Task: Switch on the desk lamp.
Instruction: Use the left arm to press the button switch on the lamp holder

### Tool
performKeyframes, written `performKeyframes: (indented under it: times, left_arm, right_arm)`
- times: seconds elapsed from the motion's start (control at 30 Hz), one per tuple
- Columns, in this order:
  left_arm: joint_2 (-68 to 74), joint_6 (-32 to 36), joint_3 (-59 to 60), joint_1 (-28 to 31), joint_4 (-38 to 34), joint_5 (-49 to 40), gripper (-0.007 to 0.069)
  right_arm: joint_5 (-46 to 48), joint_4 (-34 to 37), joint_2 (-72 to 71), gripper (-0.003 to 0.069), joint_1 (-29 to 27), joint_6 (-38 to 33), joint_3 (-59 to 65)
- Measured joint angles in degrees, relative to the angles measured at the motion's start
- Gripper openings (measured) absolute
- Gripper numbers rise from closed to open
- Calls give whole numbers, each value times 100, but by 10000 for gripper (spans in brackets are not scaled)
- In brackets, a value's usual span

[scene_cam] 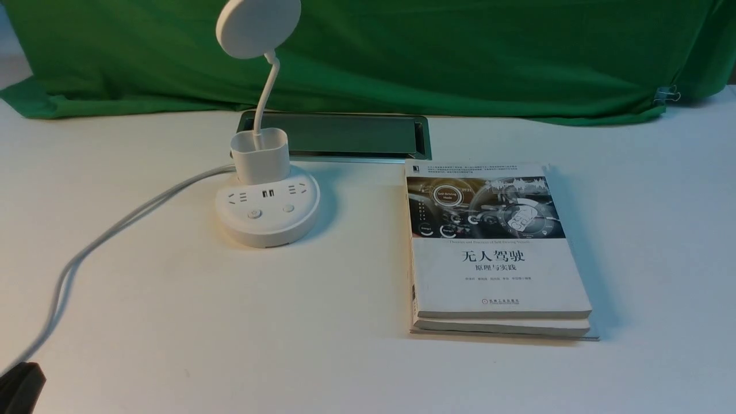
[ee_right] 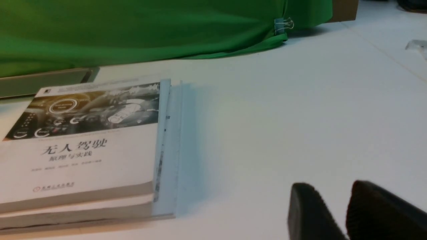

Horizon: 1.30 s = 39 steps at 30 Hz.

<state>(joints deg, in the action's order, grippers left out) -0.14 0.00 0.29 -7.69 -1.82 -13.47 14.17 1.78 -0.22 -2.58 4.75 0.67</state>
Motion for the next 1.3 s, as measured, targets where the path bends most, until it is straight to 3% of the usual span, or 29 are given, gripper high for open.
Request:
performKeyframes:
  times: [0.63, 1.0, 1.1, 1.2, 1.3]
  left_arm:
    - [0, 0, 0, 0, 16, 267, 1]
    - [0, 32, 0, 0, 18, 4716, 1]
    - [0, -388, 0, 0, 86, 6082, 1]
    - [-16, -650, -245, 0, 133, 6372, 1]
    - [76, -738, -1324, 0, 145, 5196, 1]
  right_arm:
    - [0, 0, 0, 239, 0, 1, 0]
    - [0, 0, 0, 239, 0, 1, 0]
    - [0, 0, 0, 239, 0, 1, 0]
    - [0, 0, 0, 239, 0, 1, 0]
    - [0, 0, 0, 239, 0, 1, 0]
